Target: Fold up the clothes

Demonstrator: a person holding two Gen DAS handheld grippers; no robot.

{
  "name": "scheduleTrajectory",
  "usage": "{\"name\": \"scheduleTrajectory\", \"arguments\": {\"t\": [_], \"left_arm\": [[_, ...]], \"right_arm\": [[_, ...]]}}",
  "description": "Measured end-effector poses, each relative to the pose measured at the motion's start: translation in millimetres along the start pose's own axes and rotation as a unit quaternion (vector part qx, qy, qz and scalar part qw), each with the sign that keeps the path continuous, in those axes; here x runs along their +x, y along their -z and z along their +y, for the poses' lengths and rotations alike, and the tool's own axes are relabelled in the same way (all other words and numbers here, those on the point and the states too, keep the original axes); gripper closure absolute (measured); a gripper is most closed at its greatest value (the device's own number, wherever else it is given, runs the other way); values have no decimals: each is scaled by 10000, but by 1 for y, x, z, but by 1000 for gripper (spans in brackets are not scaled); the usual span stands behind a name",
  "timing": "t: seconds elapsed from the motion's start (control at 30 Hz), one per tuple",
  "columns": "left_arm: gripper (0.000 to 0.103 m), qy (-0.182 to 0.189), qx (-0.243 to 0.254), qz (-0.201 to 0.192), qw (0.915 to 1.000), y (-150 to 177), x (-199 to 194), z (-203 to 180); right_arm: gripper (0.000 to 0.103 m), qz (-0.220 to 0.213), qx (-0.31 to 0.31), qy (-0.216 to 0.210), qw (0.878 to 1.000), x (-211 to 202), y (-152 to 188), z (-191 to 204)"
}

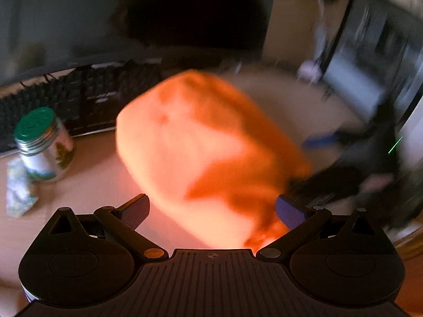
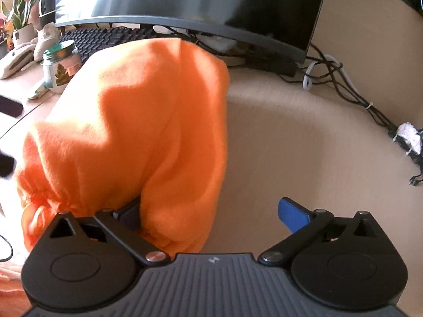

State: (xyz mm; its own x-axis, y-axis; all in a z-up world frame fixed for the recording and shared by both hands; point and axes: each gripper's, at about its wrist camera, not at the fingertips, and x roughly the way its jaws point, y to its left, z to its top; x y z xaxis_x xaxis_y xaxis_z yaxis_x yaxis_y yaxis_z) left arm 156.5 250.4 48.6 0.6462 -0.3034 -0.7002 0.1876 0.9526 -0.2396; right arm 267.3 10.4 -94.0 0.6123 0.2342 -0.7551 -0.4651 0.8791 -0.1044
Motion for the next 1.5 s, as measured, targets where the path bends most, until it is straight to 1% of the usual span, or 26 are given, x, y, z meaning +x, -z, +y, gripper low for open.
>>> {"name": "scheduleTrajectory", "arguments": {"t": [0.03, 0.1, 0.17, 0.2, 0.23, 0.27, 0.3, 0.33, 0.4, 0.47, 0.53, 0.6, 0.63, 0.7, 0.77, 0.8, 0.9, 0.97, 1.03, 1.07, 1.13, 1.17, 1.23, 1.3, 1.43, 1.5], "left_arm": [[0, 289, -274, -132, 9991, -6, -5, 6], [0, 840, -817, -386, 9924, -15, -7, 16], [0, 1090, -1202, -564, 9851, -22, 1, 18], [0, 1107, -1373, -667, 9821, -24, 9, 18], [0, 1046, -1536, -742, 9798, -25, 19, 20], [0, 886, -1758, -740, 9776, -24, 33, 23], [0, 691, -2046, -620, 9744, -21, 47, 28], [0, 496, -2331, -499, 9699, -19, 62, 33], [0, 113, -2873, -279, 9574, -13, 89, 41], [0, -79, -3006, -556, 9521, -10, 78, 31], [0, -292, -2884, -933, 9525, -6, 53, 11], [0, -691, -2621, -1266, 9542, 6, 23, -17], [0, -924, -2471, -1433, 9539, 15, 8, -33], [0, -1392, -2165, -1735, 9506, 35, -19, -64], [0, -1859, -1857, -1999, 9439, 57, -42, -96], [0, -2077, -1754, -2039, 9405, 69, -50, -112], [0, -2454, -1755, -1910, 9341, 100, -64, -154], [0, -2557, -1873, -1777, 9316, 116, -67, -176], [0, -2689, -2004, -1744, 9258, 126, -67, -196], [0, -2771, -2019, -1771, 9225, 131, -68, -205], [0, -2934, -1877, -1823, 9195, 139, -70, -220], [0, -2996, -1713, -1814, 9209, 142, -70, -226], [0, -3044, -1536, -1732, 9240, 147, -70, -233], [0, -3019, -1548, -1747, 9243, 148, -73, -236], [0, -3030, -1481, -1902, 9220, 137, -75, -232], [0, -2962, -1434, -1849, 9260, 134, -75, -235]], "right_arm": [[1, 1, -5, 14, 10000, 2, 0, 2], [1, -4, -36, 77, 10000, 5, 0, 6], [1, -9, -128, 119, 9998, 8, -3, 8], [1, -6, -181, 137, 9997, 8, -4, 8], [0, -3, -235, 155, 9996, 8, -6, 9], [0, -1, -288, 173, 9994, 8, -7, 9], [0, -31, -341, 158, 9993, 5, -7, 9], [0, -63, -394, 141, 9991, 2, -7, 8], [0, -75, -485, 56, 9988, -5, -3, 4], [0, -104, -544, -52, 9985, -12, 1, -2], [0, -208, -557, -90, 9982, -21, 3, -8], [0, -470, -309, -244, 9981, -38, 7, -19], [0, -614, -94, -387, 9973, -48, 11, -27], [0, -885, 285, -673, 9934, -68, 21, -42], [0, -1176, 454, -908, 9879, -85, 38, -51], [0, -1298, 495, -982, 9854, -92, 47, -53], [0, -1678, 706, -1157, 9765, -113, 76, -56], [0, -1569, 706, -1437, 9745, -127, 85, -55], [0, -1454, 561, -1594, 9748, -142, 92, -53], [0, -1469, 487, -1554, 9756, -147, 98, -51], [0, -1692, 372, -1374, 9752, -158, 113, -51], [0, -1809, 345, -1289, 9744, -162, 120, -52], [0, -1946, 445, -1237, 9720, -169, 128, -57], [0, -1991, 596, -1243, 9702, -176, 129, -65], [0, -2143, 552, -1160, 9683, -191, 123, -73], [0, -2167, 532, -1093, 9686, -192, 123, -73]]}}
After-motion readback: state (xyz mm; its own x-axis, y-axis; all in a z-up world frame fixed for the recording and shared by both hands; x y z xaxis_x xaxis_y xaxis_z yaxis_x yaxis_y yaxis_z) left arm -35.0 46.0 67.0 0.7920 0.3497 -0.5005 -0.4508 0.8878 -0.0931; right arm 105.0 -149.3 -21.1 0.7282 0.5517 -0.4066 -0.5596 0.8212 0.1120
